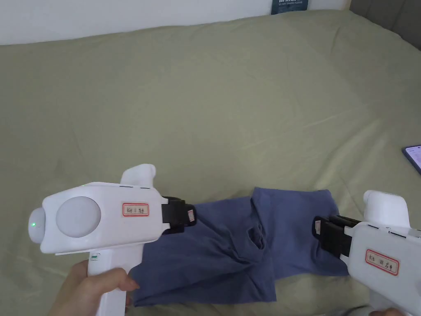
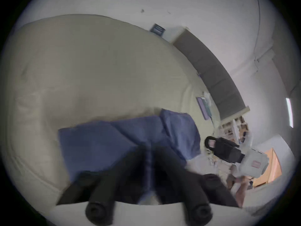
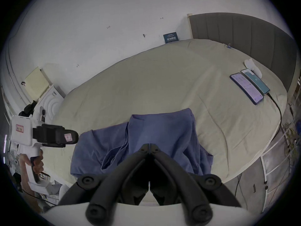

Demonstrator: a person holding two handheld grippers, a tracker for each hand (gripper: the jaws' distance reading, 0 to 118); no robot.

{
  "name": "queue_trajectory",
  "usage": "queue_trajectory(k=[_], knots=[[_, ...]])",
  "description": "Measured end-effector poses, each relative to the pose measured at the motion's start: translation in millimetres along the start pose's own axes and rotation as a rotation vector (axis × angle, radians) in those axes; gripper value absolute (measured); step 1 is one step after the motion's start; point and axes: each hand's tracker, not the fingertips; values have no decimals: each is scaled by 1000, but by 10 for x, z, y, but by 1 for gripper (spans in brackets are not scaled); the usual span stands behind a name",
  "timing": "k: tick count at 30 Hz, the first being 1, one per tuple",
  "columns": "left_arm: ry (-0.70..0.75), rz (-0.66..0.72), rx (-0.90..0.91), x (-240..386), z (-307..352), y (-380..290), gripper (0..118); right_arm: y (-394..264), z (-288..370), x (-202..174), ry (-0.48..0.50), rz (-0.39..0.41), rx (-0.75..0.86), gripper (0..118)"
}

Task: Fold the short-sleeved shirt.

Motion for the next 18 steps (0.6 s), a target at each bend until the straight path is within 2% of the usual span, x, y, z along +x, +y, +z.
queue_trajectory(k=[2, 5, 12, 17, 18], knots=[[0, 28, -50, -88, -131, -15, 0, -15, -13, 7, 4, -8, 0, 0], [-102, 61, -94, 51, -331, -141, 0, -43, -12, 26, 4, -16, -1, 0], [-239, -19, -269, 601, -915, -435, 0, -65, 27, 101, -10, -26, -6, 0], [-263, -77, -331, 868, -1155, -566, 0, -76, 89, 117, -19, -31, -1, 0], [-225, -92, -353, 880, -1219, -591, 0, -73, 103, 112, -27, -27, -3, 0]])
